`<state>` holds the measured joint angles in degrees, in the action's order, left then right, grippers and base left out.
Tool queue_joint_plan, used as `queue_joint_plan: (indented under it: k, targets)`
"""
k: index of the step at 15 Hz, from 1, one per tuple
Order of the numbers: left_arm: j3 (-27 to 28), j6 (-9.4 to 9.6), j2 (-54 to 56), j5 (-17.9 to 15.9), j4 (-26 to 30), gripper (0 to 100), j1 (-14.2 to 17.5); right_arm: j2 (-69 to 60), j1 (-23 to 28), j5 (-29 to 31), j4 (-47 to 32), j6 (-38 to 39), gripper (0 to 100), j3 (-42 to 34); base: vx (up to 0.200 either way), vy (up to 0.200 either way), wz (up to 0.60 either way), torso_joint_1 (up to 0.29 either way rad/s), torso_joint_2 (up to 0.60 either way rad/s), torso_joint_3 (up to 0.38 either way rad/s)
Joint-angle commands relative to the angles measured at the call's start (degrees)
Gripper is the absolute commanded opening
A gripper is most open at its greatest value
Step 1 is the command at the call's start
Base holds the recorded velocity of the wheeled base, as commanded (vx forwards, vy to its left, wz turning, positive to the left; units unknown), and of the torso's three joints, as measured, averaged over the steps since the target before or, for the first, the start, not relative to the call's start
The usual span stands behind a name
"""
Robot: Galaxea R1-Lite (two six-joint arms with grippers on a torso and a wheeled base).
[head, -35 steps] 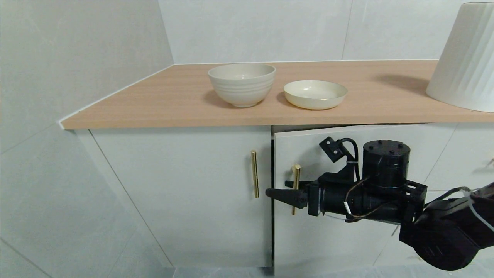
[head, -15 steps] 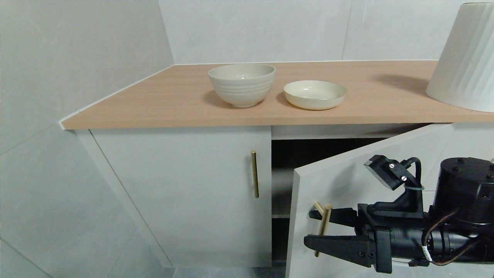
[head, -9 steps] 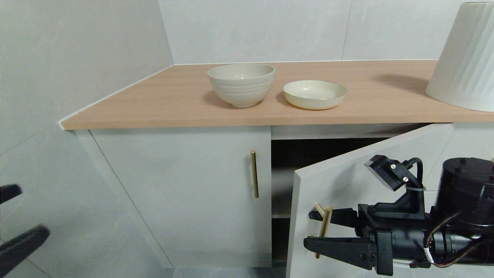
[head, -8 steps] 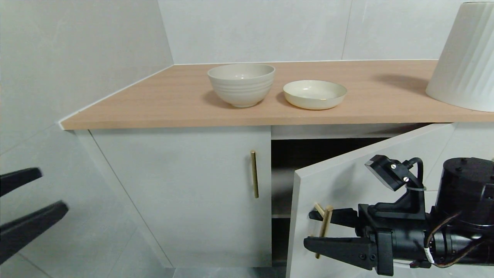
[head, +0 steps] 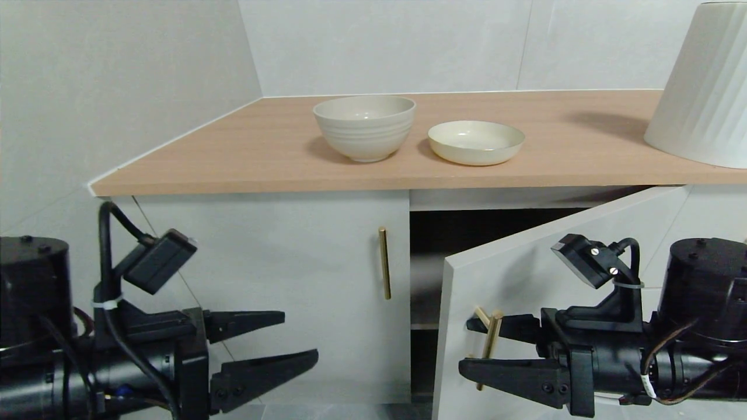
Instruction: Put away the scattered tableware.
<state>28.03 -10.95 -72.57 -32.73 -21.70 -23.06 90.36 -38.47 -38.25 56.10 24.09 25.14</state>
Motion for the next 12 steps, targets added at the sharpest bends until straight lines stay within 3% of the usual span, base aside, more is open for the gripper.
queue_joint_plan:
  k: [1, 4, 5, 9, 12]
  targets:
    - [-0.9, -1.18, -2.9, 0.0, -0.1, 100, -2.3, 0.4, 0.0, 0.0, 0.0, 0.0, 100, 0.0, 0.0, 0.0, 0.0, 0.0, 0.0, 0.0]
    - [-0.9, -1.71, -3.1, 0.0, -0.1, 100, -2.6, 0.8, 0.0, -0.1, 0.0, 0.0, 100, 0.0, 0.0, 0.0, 0.0, 0.0, 0.0, 0.0]
    - [-1.0, -1.71, -3.0, 0.0, -0.1, 0, -2.9, 1.1, 0.0, -0.1, 0.0, 0.0, 100, 0.0, 0.0, 0.0, 0.0, 0.0, 0.0, 0.0]
    - [-1.3, -0.3, -5.2, 0.1, -3.5, 0, -3.5, 1.5, 0.0, -0.1, 0.0, 0.0, 100, -0.1, 0.0, 0.0, 0.0, 0.0, 0.0, 0.0]
    - [-1.5, -1.01, -7.6, 2.6, -9.8, 0, -3.5, 1.2, 0.0, -0.1, 0.0, -0.1, 100, -0.1, 0.0, 0.0, 0.0, 0.0, 0.0, 0.0]
